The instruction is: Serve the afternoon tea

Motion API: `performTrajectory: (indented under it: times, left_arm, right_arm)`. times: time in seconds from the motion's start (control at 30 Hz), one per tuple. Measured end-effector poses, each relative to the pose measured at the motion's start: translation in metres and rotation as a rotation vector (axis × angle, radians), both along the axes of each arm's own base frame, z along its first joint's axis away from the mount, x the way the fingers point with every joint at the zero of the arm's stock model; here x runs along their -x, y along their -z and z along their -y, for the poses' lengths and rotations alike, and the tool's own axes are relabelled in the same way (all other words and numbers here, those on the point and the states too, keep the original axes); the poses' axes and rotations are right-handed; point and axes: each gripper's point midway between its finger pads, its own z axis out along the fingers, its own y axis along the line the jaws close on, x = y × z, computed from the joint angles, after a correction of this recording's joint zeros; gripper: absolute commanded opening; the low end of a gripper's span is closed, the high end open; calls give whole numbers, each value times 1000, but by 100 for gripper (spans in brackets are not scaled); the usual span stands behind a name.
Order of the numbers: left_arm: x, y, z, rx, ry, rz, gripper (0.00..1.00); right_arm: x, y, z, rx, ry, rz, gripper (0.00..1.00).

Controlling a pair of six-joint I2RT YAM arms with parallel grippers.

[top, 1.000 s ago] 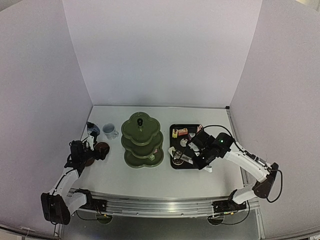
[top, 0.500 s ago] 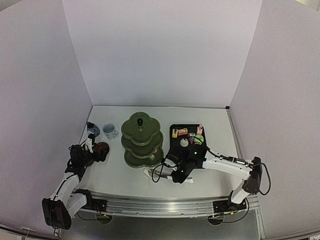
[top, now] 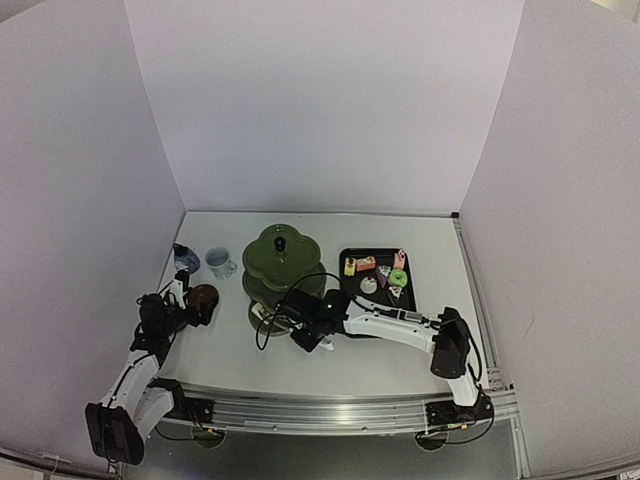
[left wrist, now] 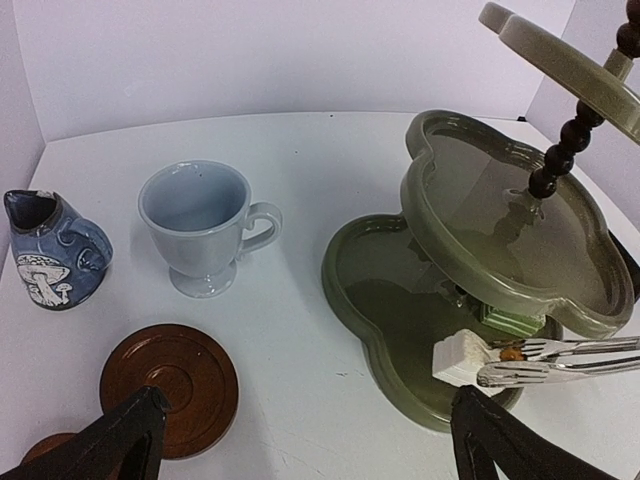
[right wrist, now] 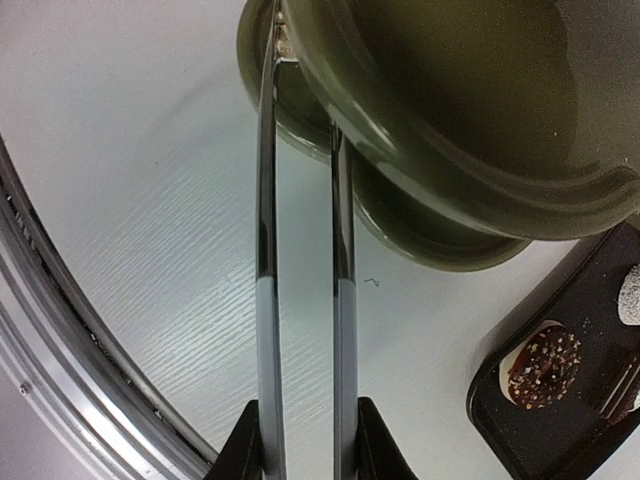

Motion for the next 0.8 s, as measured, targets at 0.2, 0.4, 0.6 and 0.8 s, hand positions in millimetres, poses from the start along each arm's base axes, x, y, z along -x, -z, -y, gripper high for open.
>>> performTrajectory:
  times: [0.2, 0.4, 0.6, 0.8]
  left_arm:
    - [0, -1, 0, 0, 0, 8, 100]
    - [0, -1, 0, -1, 0, 9, 100]
    - [0, -1, 0, -1, 0, 9, 100]
    - [0, -1, 0, -1, 0, 9, 99]
  right_arm:
    - [-8, 9, -3, 23, 28, 27, 0]
    - [-1, 16, 10, 60, 27, 11, 0]
    - [4, 19, 22, 104, 31, -9, 0]
    - [5, 17, 27, 126, 36, -13, 0]
